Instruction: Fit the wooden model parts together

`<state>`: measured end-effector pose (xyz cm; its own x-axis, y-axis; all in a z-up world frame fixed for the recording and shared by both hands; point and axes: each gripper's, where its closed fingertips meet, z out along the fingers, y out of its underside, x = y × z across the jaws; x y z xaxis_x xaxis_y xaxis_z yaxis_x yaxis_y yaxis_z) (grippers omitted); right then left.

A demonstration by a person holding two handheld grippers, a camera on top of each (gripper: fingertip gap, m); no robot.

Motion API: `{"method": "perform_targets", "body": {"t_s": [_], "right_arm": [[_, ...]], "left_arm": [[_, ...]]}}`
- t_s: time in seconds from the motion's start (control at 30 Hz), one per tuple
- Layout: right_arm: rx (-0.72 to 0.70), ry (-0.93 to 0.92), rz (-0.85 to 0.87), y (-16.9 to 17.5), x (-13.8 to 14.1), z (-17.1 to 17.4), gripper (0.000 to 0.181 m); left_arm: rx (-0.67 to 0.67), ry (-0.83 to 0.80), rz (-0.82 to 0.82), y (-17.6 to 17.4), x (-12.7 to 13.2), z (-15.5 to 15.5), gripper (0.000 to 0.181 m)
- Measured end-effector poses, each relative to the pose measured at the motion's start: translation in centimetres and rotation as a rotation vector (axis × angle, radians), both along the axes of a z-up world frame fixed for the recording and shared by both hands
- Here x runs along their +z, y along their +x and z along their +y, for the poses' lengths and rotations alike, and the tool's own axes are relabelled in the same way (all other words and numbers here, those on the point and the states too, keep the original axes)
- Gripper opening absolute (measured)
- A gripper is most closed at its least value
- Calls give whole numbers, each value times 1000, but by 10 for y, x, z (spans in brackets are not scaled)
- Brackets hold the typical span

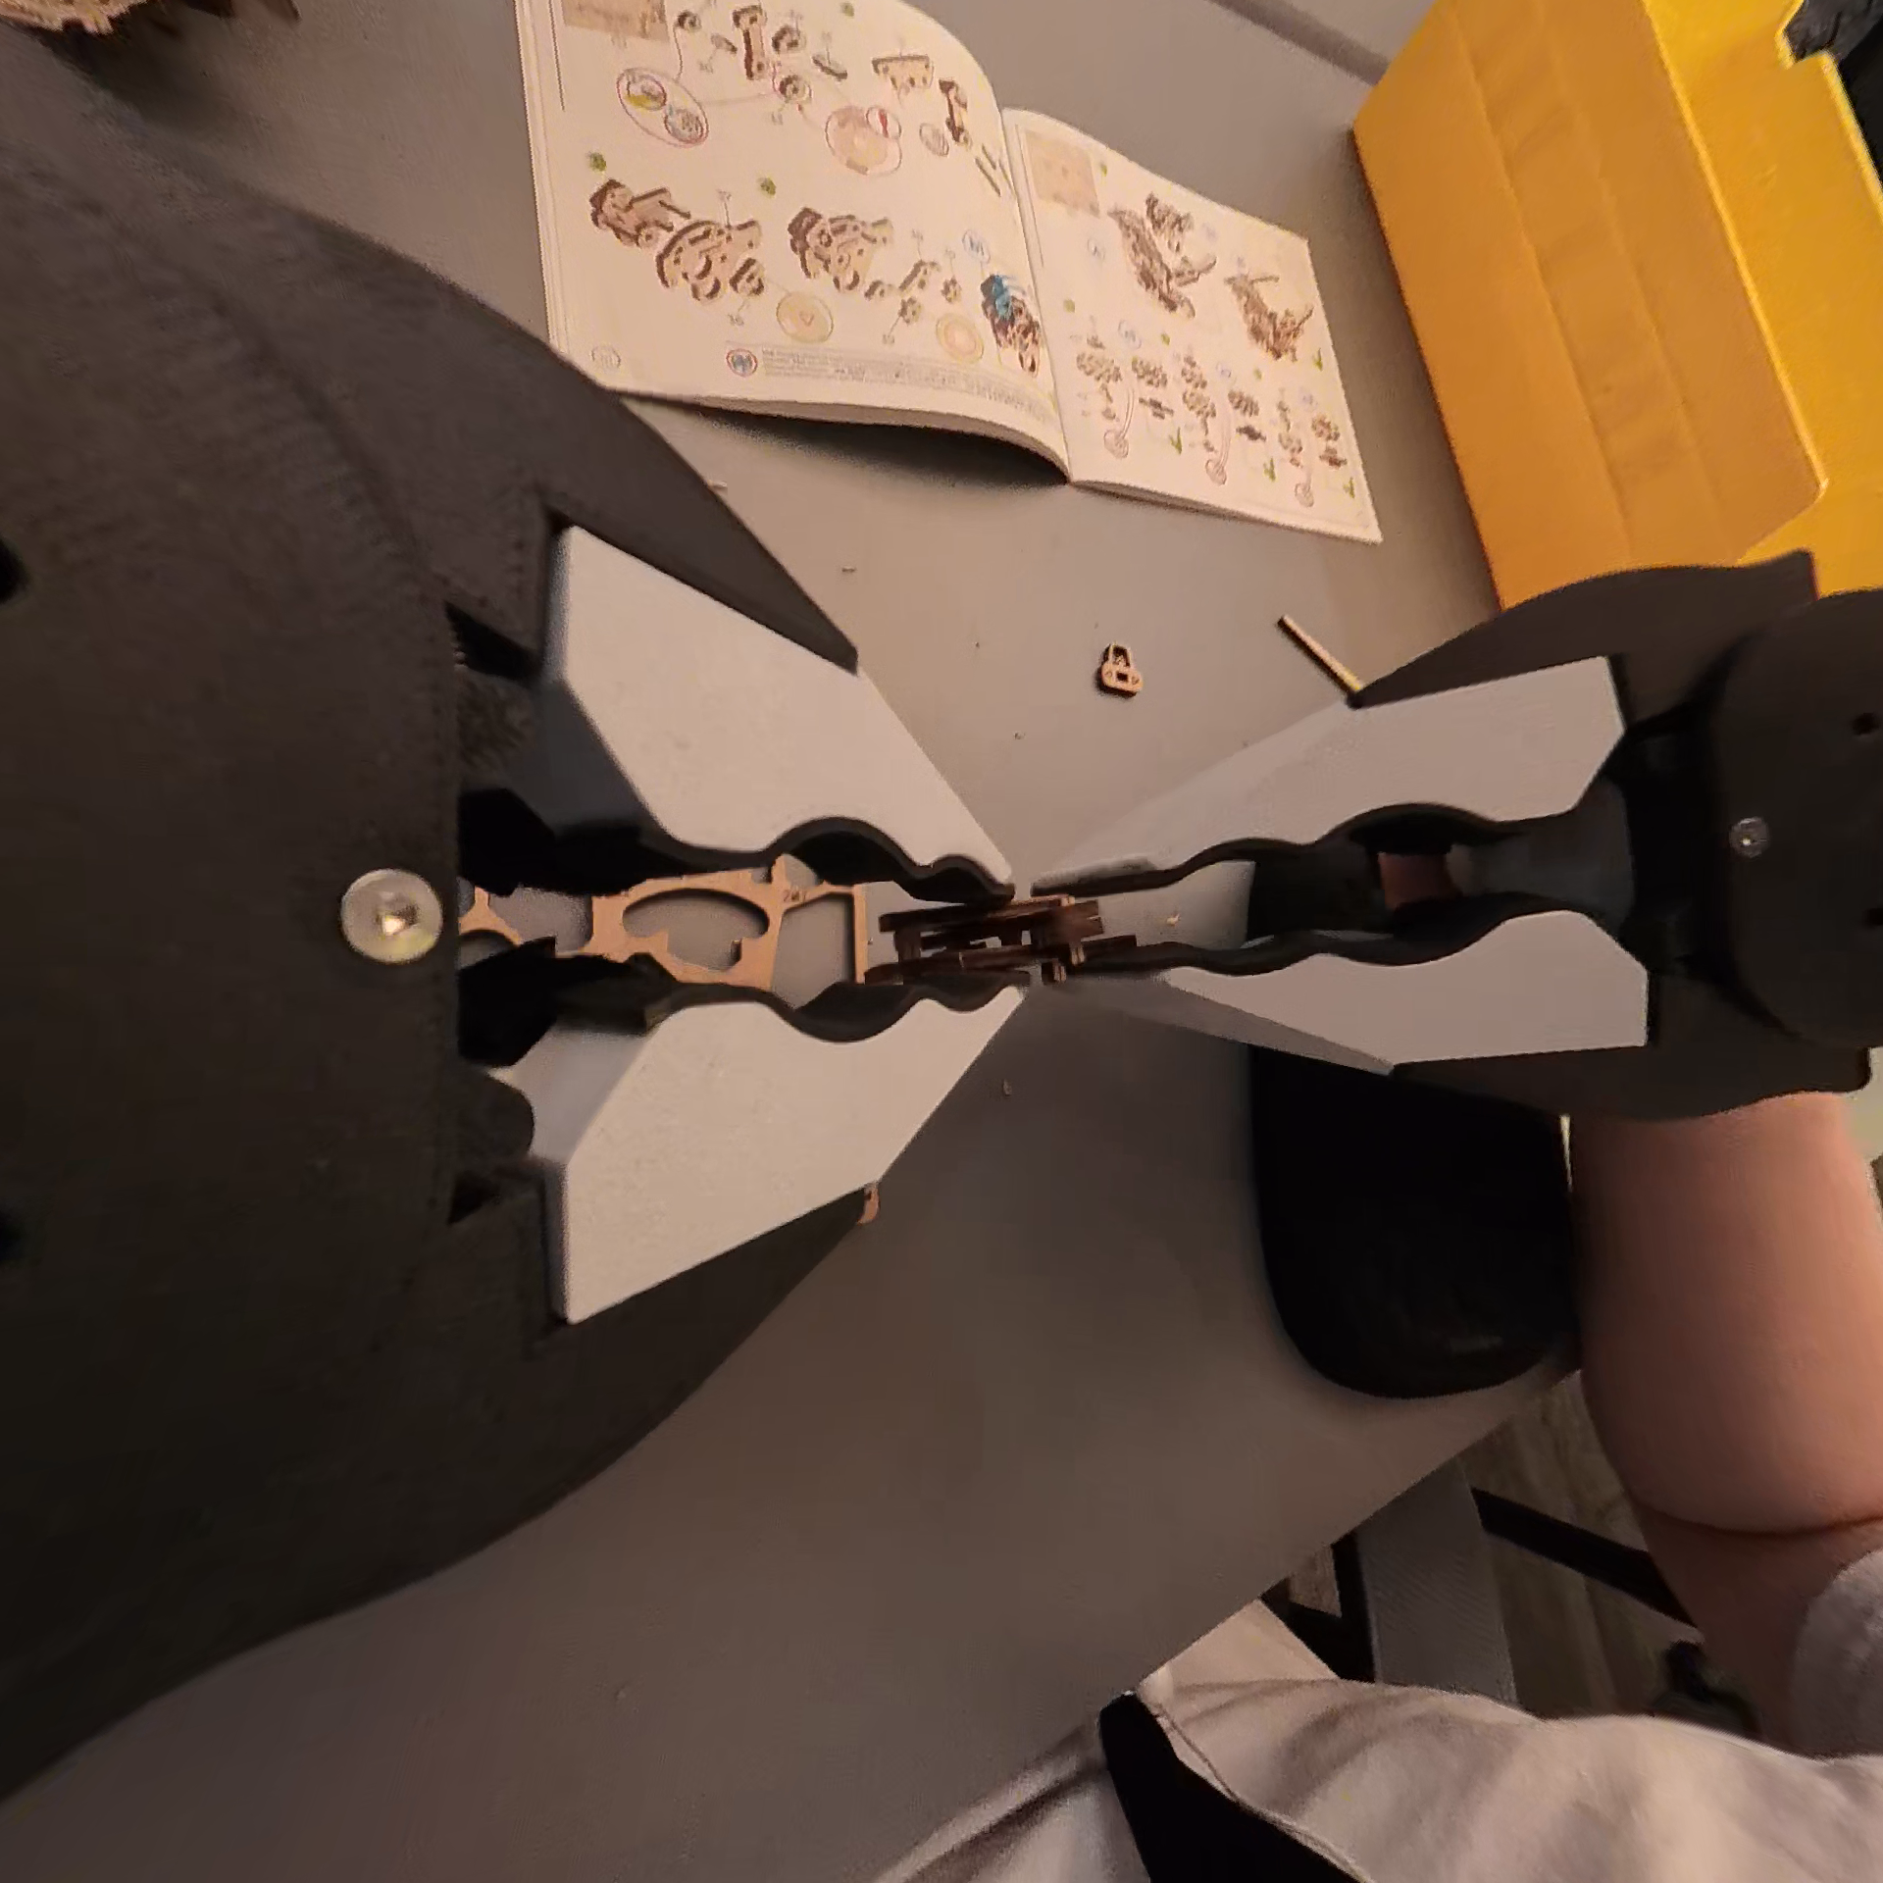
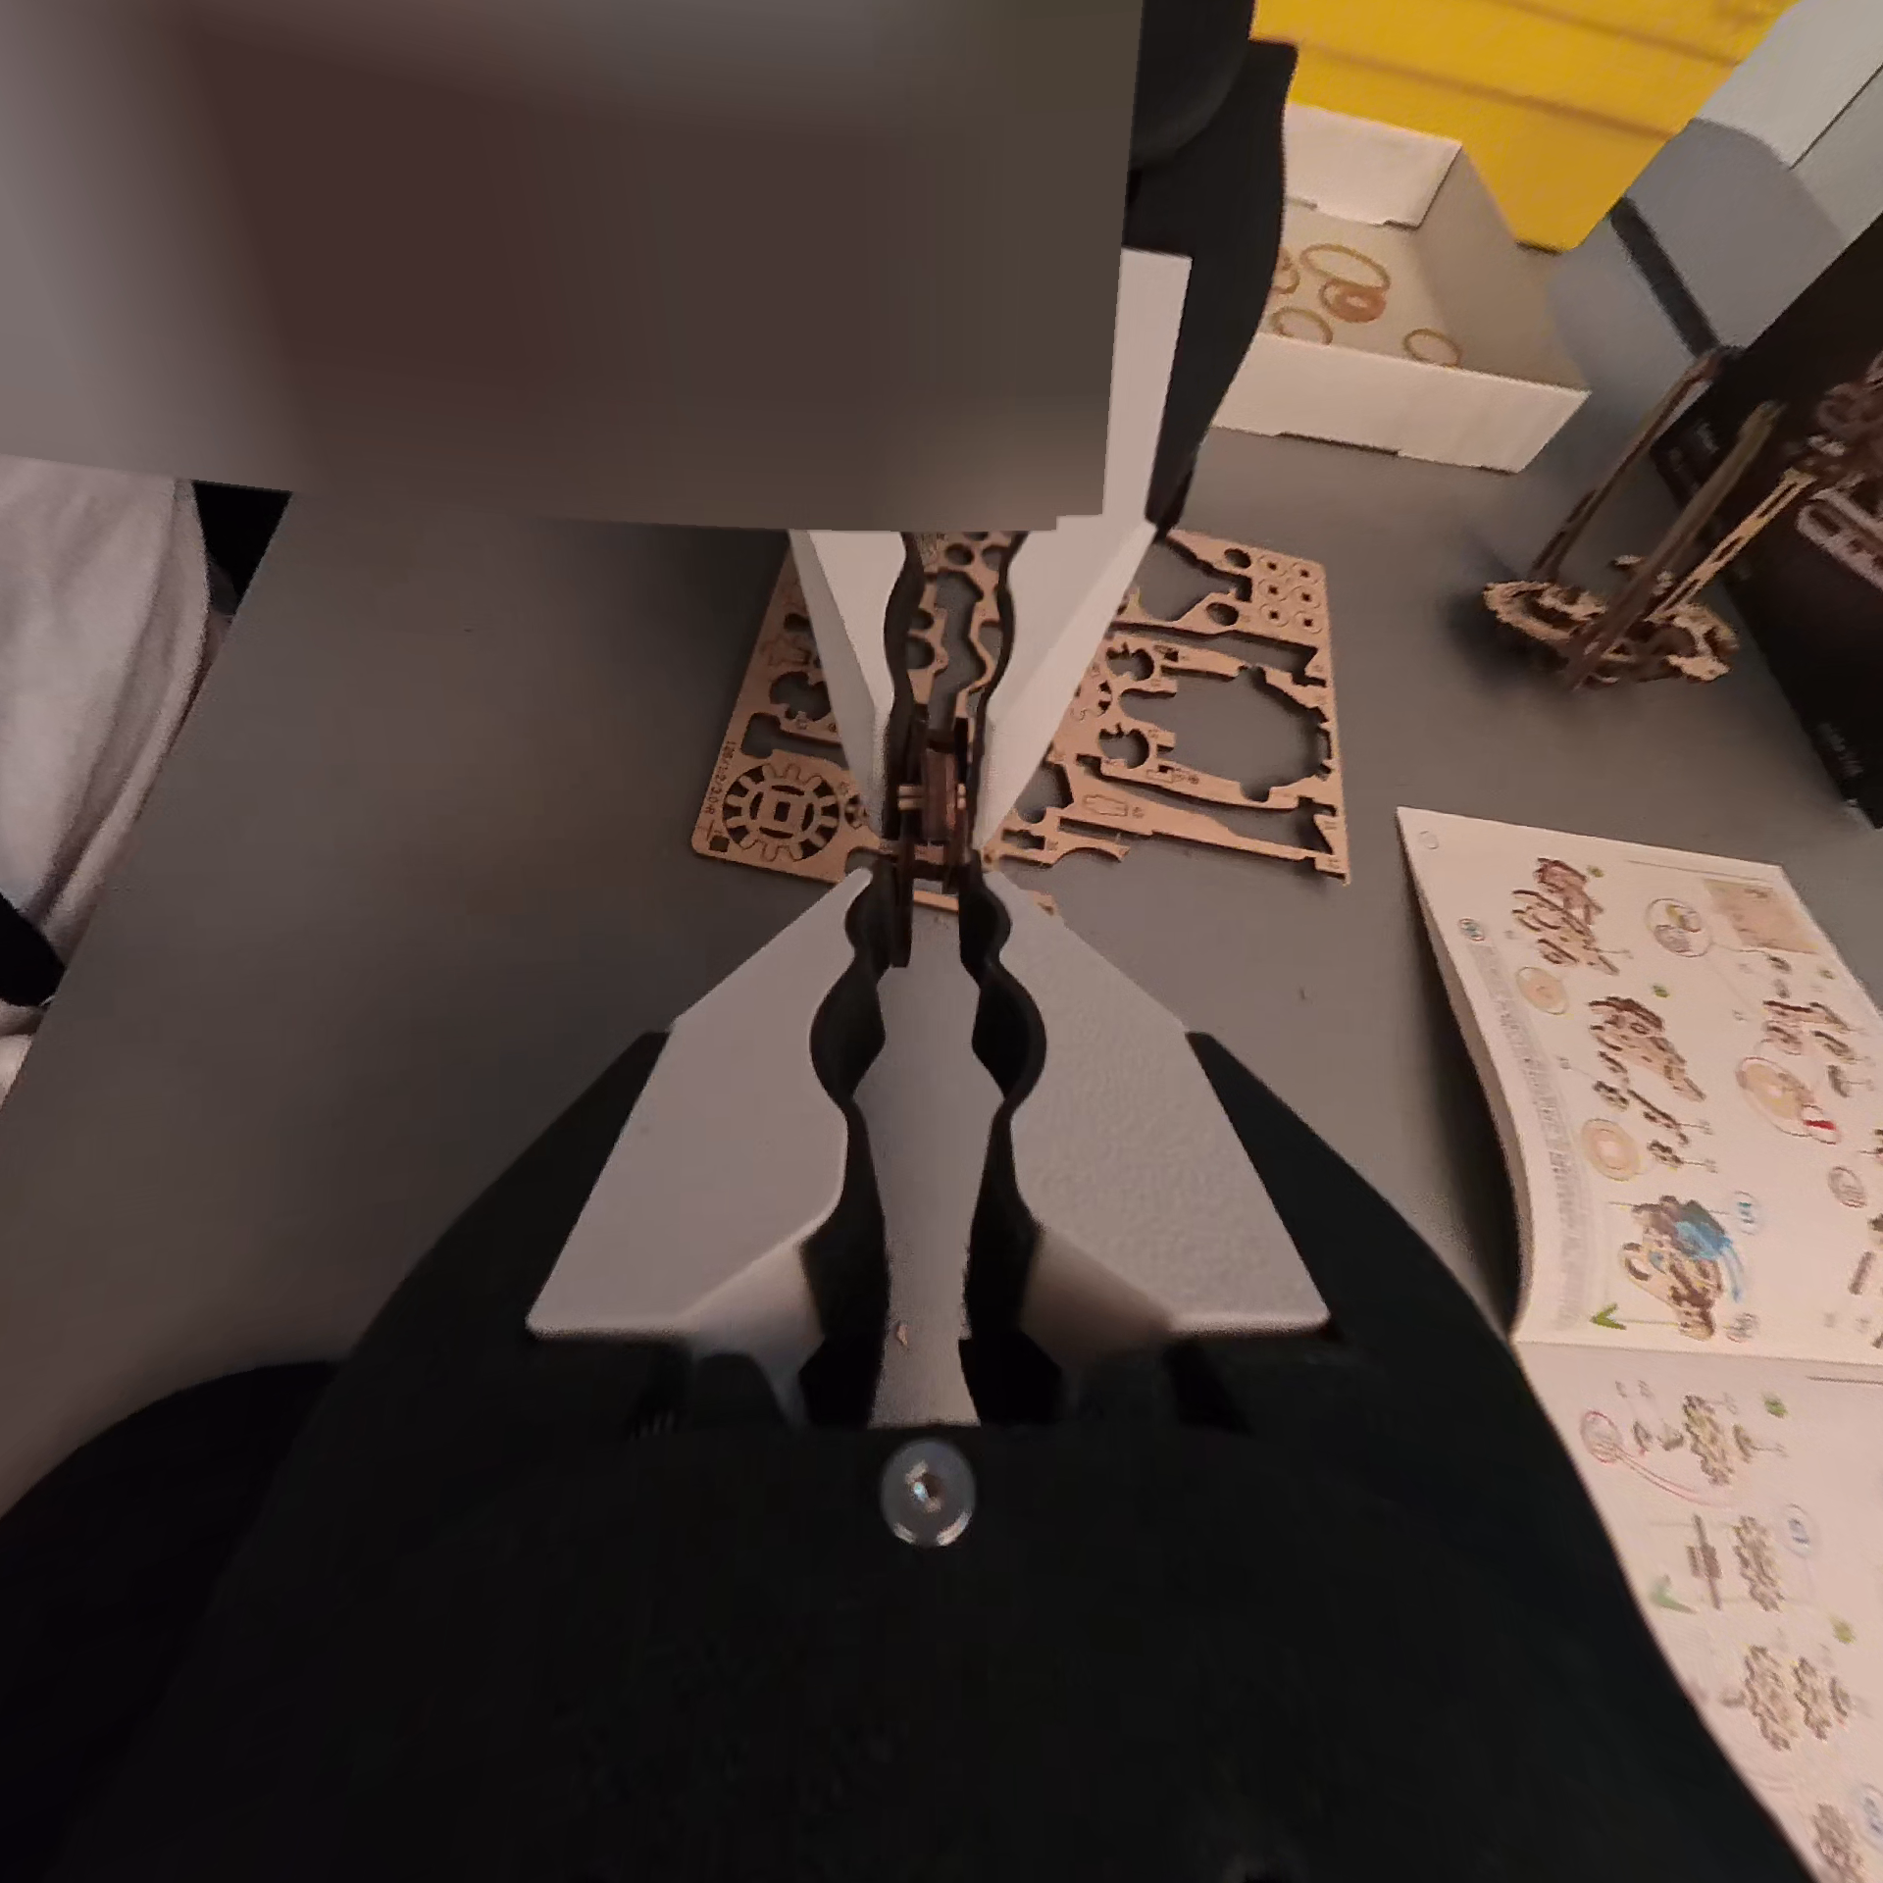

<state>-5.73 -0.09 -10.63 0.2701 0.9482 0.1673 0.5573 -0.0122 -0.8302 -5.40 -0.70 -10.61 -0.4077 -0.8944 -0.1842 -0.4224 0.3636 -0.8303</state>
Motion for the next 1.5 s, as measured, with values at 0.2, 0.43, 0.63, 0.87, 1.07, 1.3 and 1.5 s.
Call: {"method": "perform_targets", "body": {"t_s": [0.2, 0.43, 0.63, 0.87, 1.07, 1.3, 1.5], "right_arm": [[15, -46, 33, -2, -3, -1, 9], [-7, 9, 20, -3, -2, 4, 10], [-14, 99, 37, -2, 9, 8, 17], [-20, 274, -22, -2, 15, 11, 13], [-37, 357, -89, -1, 13, 13, 10], [-26, 297, -80, -3, 9, 9, 10], [-103, 280, 5, 0, 19, 21, 10]], "left_arm": [[-6, -41, 33, -2, -3, -1, 11], [8, 0, 24, -3, -3, 4, 11], [24, 110, -48, -1, 5, 7, 10], [33, 256, -93, -1, 10, 10, 11], [52, 320, -102, 0, 8, 13, 10], [36, 356, -102, 2, 5, 8, 11], [86, 442, -157, 3, 16, 19, 10]]}}
